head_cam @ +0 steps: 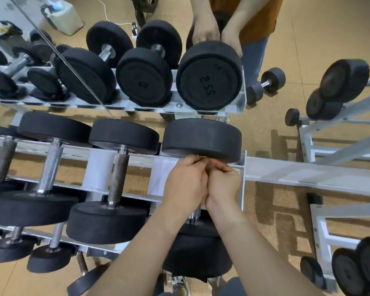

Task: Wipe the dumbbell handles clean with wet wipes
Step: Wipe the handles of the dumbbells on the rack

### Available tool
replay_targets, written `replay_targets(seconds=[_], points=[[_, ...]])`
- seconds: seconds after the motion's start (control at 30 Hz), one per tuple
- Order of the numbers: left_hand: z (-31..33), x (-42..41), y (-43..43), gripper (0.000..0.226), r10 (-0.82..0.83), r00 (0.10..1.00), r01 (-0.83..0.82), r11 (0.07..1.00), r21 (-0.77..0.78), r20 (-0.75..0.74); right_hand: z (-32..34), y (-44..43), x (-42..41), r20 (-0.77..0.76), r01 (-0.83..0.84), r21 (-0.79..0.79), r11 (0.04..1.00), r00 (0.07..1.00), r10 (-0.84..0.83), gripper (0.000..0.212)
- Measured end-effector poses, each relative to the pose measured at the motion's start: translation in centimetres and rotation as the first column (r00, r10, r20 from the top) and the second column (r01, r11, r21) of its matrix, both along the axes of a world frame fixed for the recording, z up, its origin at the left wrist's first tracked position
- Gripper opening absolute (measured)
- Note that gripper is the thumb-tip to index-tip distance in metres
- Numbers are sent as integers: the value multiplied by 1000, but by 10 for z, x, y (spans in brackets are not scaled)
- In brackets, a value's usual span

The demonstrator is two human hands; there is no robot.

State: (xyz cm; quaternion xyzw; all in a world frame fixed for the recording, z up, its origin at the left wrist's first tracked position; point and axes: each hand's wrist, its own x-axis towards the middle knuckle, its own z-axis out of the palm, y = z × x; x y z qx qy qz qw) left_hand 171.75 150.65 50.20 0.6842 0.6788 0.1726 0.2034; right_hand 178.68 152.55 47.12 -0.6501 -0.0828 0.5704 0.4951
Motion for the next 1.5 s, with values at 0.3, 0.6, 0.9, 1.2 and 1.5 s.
replay_targets(seconds=[0.3,0.6,0.9,1.2,1.5], points=[[11,0,2,31,491,706,-428,870,-246,510,14,-4,24,-152,-264,117,957,948,280,18],[10,-4,0,17,639,462,-636,722,-273,615,15,-6,10,-135,-76,45,996,988,81,9],[6,8,7,15,583,678,-563,803,-195,447,11,1,11,-224,11,-36,999,974,-19,9],[2,-17,10,15,669,648,-669,728,-149,364,-4,2,10,-41,9,-54,999,999,-11,9],[-6,7,12,34,408,904,-384,907,-173,129,4,-8,16,381,-405,113,907,861,337,12]])
